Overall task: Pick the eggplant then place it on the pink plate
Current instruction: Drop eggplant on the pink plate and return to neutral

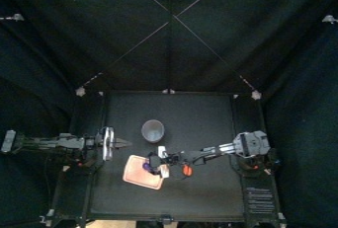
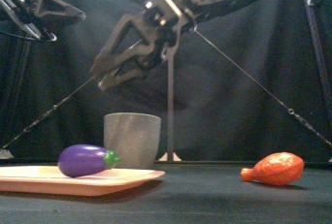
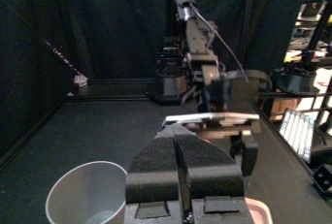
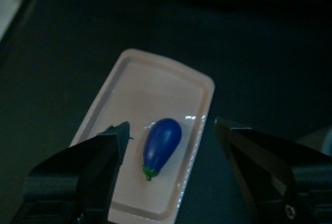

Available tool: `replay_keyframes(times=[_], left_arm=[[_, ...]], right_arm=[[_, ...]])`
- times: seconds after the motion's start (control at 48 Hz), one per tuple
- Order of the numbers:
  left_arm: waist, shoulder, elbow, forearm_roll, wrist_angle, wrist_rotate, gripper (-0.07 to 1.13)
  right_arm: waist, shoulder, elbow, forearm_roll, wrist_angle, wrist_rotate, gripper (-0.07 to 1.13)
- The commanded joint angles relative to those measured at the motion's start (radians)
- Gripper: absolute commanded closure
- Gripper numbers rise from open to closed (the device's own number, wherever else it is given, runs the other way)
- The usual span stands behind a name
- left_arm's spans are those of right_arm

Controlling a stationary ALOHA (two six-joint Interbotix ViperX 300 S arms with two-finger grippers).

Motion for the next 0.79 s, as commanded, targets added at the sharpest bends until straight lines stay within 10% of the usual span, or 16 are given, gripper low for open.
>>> replay_keyframes(times=[0.021,0.792], left_arm=[[0.003,0.003,-0.012,0.002,-0.005,0.002,1.09],[0.017,0.002,-0.006,0.002,-0.003,0.002,1.09]], right_arm=[[-0.006,-0.161,0.061,-0.002,-0.046,0.003,0.05],[-0.043,-0.914,0.733,0.081,-0.405,0.003,0.05]])
